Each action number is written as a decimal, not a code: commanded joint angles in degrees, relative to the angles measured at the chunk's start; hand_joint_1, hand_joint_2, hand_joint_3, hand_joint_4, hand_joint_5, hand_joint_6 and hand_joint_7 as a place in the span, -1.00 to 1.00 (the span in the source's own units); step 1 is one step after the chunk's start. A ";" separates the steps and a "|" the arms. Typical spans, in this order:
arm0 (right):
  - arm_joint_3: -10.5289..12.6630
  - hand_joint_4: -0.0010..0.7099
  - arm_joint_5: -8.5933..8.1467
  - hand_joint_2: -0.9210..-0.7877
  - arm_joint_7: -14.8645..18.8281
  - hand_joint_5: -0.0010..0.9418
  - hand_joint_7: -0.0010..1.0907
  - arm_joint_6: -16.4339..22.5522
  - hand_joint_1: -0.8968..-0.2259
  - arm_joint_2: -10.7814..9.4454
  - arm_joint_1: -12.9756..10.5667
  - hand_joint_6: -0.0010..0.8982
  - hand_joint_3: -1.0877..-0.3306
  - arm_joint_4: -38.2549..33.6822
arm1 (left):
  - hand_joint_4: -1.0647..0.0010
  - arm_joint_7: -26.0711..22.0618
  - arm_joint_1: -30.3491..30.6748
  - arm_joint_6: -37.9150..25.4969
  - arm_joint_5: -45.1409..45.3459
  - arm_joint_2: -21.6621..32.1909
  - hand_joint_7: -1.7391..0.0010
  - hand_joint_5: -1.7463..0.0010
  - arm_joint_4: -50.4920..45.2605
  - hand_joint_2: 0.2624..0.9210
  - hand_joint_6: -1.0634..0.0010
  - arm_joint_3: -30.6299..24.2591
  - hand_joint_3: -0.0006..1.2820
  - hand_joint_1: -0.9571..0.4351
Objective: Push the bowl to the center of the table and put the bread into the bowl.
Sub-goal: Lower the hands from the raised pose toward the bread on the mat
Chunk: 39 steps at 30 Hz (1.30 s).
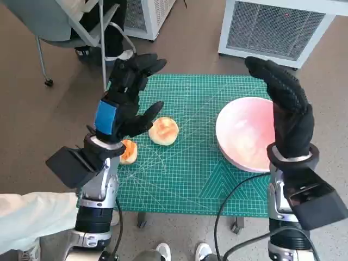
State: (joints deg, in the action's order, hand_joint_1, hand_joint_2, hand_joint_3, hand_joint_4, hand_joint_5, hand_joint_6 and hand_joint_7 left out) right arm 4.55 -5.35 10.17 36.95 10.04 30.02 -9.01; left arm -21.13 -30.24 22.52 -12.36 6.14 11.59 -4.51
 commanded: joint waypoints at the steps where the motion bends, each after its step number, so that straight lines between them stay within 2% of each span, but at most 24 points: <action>1: 0.64 -0.18 -0.55 -1.00 0.51 -1.00 0.28 -0.50 0.03 0.60 -2.27 -1.00 -0.10 -0.03 | 1.00 0.11 -0.53 0.33 -0.60 -0.10 -0.12 0.10 0.08 0.96 1.00 -0.17 -0.36 -0.17; 5: 1.97 -0.18 -1.32 -1.00 0.61 -1.00 0.28 -0.05 0.04 1.49 -3.15 -1.00 -0.09 -0.24 | 1.00 0.14 -0.18 0.27 -0.55 -0.11 -0.12 0.10 -0.33 0.96 1.00 -0.13 -0.35 -0.17; 8: 4.39 -0.17 -3.07 -1.00 1.21 -0.99 0.25 1.46 0.05 3.22 -3.68 -0.97 -0.06 -2.47 | 1.00 0.08 0.19 0.24 -0.66 -0.03 -0.12 0.10 -0.73 0.96 1.00 -0.18 -0.35 -0.17; 13: 8.79 -0.14 -4.31 -1.00 0.81 -0.99 0.09 4.80 0.04 5.81 -3.41 -0.85 0.00 -8.64 | 1.00 0.15 0.84 -0.03 -0.80 0.07 -0.12 0.10 -1.64 0.95 1.00 -0.30 -0.34 -0.17; 15: 10.63 -0.12 -4.39 -1.00 -0.09 -0.99 0.02 6.38 0.01 6.55 -3.04 -0.81 0.00 -12.03 | 1.00 0.19 1.04 -0.15 -0.87 0.10 -0.12 0.10 -1.89 0.95 1.00 -0.40 -0.34 -0.17; 20: 14.47 -0.13 -2.84 -1.00 -4.36 -0.99 -0.04 9.21 0.03 7.18 -1.93 -0.80 -0.04 -20.52 | 1.00 0.26 1.35 -0.33 -0.97 0.08 -0.12 0.10 -2.16 0.94 1.00 -0.65 -0.33 -0.17; 27: 17.06 -0.18 -2.27 -1.00 -8.19 -1.00 -0.06 11.13 0.06 9.24 0.91 -0.84 -0.14 -34.14 | 1.00 0.52 1.61 -0.06 -0.90 -0.25 -0.11 0.11 -1.99 0.93 1.00 -0.81 -0.32 -0.16; 30: 17.87 -0.19 -2.57 -1.00 -9.10 -1.00 -0.06 11.31 0.07 10.55 2.24 -0.85 -0.17 -41.53 | 1.00 0.63 1.68 0.01 -0.97 -0.46 -0.11 0.11 -1.76 0.93 1.00 -0.88 -0.32 -0.16; 36: 18.54 -0.21 -2.82 -1.00 -10.69 -1.00 -0.08 10.92 0.17 11.97 4.11 -0.83 -0.20 -52.50 | 1.00 0.92 1.96 -0.23 -1.06 -0.62 -0.11 0.11 -2.05 0.92 1.00 -0.88 -0.31 -0.16; 39: 18.26 -0.22 -2.53 -1.00 -11.60 -1.00 -0.16 9.93 0.20 12.29 4.66 -0.79 -0.19 -56.23 | 1.00 0.96 2.06 -0.45 -1.27 -0.56 -0.11 0.11 -2.26 0.92 1.00 -0.95 -0.30 -0.15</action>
State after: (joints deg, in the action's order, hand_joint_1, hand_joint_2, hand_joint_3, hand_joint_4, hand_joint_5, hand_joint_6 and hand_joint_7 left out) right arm 22.69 -8.53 -0.18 48.49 22.31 34.89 -60.96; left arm -20.45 -28.82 22.49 -12.52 5.76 10.12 -5.19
